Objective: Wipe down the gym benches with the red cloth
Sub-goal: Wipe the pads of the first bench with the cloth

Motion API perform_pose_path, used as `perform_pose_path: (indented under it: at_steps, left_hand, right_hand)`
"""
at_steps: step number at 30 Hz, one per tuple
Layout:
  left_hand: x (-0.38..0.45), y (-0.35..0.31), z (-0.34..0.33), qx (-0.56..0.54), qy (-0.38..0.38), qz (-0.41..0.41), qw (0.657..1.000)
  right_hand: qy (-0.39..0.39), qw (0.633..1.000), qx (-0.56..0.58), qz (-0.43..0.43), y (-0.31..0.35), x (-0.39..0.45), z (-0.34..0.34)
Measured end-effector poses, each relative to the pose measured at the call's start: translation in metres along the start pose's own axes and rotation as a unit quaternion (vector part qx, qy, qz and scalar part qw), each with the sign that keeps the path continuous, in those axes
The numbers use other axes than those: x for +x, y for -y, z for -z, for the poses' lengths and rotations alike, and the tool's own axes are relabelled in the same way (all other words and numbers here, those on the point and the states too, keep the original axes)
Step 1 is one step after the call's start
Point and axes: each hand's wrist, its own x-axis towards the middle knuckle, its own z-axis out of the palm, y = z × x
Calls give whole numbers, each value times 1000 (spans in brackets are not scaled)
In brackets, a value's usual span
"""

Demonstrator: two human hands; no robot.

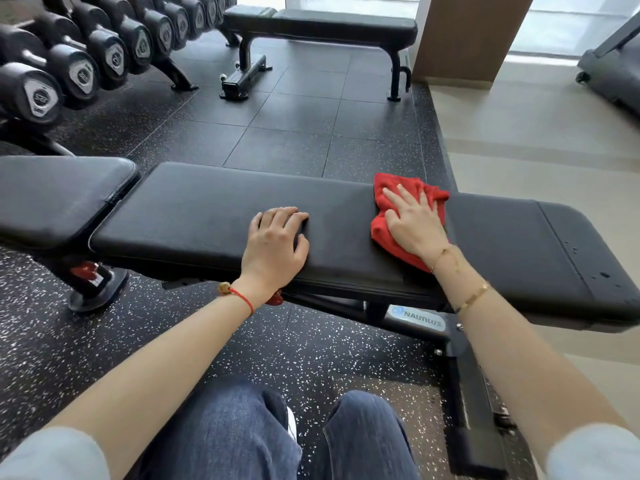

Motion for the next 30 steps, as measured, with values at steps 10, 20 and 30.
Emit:
perform_pose_path:
  at_steps: [10, 20, 30]
  left_hand:
    - [-1, -1, 0, -6, -4, 7, 1000]
    - [1, -7, 1, -12, 5, 8, 1000]
    - [9, -85, -18, -33, 20, -38, 999]
  right_hand:
    - [16, 991, 0, 133, 37, -19, -13]
    - [-80, 996, 11, 28, -65, -90, 13]
    - [-18, 1000, 6, -3, -72, -32, 23]
